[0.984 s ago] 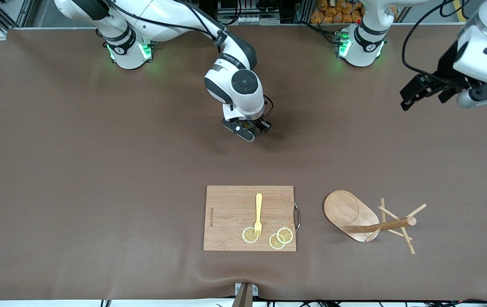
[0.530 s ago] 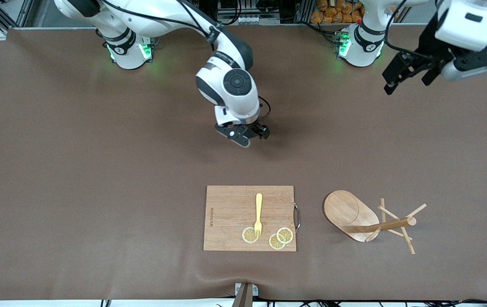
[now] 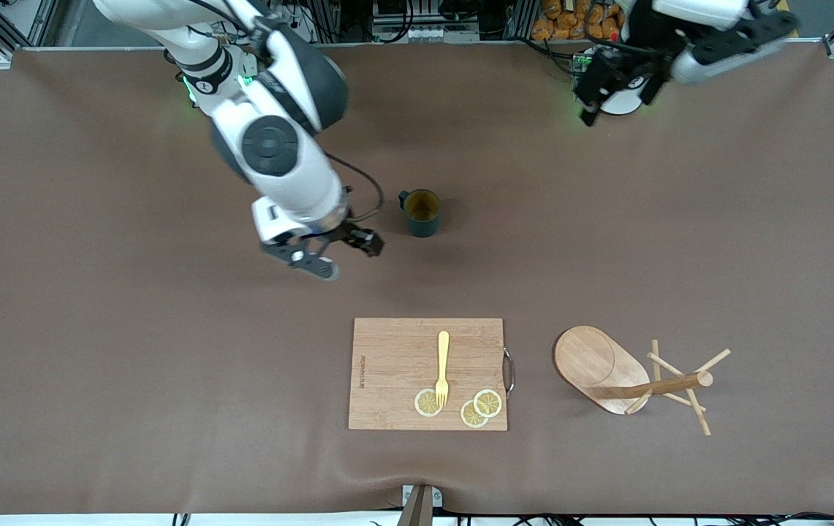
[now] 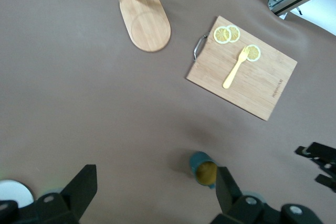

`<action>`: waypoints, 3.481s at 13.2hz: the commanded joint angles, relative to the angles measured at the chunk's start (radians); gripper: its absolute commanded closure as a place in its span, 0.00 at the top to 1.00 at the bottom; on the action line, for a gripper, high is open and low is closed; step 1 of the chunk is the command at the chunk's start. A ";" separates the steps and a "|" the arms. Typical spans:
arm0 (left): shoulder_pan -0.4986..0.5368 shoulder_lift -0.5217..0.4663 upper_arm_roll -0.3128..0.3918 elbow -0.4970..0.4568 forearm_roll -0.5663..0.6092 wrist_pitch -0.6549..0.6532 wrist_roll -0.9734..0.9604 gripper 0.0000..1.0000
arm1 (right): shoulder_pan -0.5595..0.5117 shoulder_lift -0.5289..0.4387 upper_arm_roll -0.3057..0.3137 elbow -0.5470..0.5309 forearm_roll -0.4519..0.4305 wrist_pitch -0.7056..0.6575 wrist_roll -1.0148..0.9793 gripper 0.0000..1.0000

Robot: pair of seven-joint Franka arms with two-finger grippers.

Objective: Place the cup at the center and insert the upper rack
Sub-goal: 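Retract the right gripper while the left gripper moves above the mug, then lower the left gripper toward the teal mug handle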

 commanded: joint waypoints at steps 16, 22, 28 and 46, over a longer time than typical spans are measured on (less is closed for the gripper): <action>-0.446 0.422 -0.296 0.010 0.843 0.167 -1.156 1.00 | -0.403 -0.405 -0.238 -0.066 0.089 -0.348 -1.075 1.00; -0.767 0.568 -0.110 0.026 0.992 -0.011 -1.239 1.00 | -0.445 -0.411 -0.278 -0.068 0.077 -0.409 -1.224 1.00; -1.136 0.747 0.259 0.121 0.992 -0.040 -1.328 1.00 | -0.471 -0.411 -0.279 -0.123 0.071 -0.379 -1.227 1.00; -1.316 1.102 0.448 0.232 1.146 -0.068 -1.327 1.00 | -0.446 -0.417 -0.275 -0.138 0.031 -0.371 -1.193 1.00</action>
